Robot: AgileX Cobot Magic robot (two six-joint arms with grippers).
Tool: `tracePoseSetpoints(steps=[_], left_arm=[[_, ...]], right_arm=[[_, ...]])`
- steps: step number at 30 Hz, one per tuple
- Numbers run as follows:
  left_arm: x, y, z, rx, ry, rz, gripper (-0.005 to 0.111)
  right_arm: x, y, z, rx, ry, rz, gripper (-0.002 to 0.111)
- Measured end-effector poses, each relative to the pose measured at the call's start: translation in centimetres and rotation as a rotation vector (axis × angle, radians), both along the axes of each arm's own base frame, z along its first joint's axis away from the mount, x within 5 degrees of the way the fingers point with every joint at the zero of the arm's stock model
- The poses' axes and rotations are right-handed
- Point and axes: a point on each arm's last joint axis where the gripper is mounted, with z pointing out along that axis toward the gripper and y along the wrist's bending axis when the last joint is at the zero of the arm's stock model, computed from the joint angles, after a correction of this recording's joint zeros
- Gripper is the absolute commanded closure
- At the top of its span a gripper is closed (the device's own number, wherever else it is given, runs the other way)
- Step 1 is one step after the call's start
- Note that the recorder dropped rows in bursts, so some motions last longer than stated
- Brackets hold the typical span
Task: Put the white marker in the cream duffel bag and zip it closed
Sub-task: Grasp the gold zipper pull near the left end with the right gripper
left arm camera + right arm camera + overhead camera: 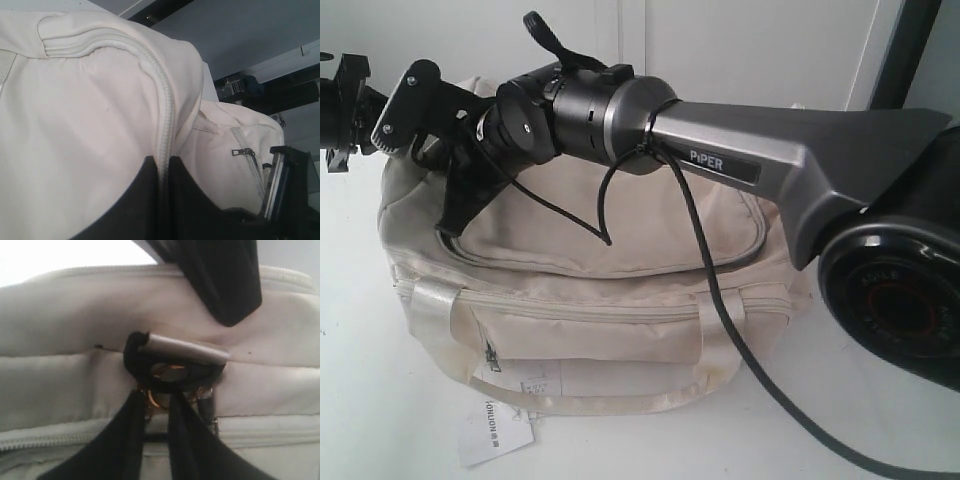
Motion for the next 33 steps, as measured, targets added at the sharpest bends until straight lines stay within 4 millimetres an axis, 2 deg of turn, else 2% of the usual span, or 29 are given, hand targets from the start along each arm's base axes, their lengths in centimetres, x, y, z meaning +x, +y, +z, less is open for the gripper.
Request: tracePoseSetpoints(steps=[6,15,24,33], left_arm=[[-0.1,0.0,0.0,-0.003,-0.002,-0.007,0.107],[-0.1,0.0,0.0,-0.006,-0.002,-0.011,0.107],[-0.1,0.0,0.1,-0.007,-0.002,-0.013,0.107],[-0.1,-0.1,0.1,-0.008,-0.003,-0.016,0.107]], right_arm=[[-0.4,-0.4,0.4,-0.035,0.033,0.000,0.108],[-2.0,-1.6,3.6,-0.040,0.118,-0.035,0.108],[-2.7,-1.8,3.8,-0.043,0.193,-0.039,0.108],[-4.4,-2.9,5.9,-0.076,0.276,-0.026,0.108]])
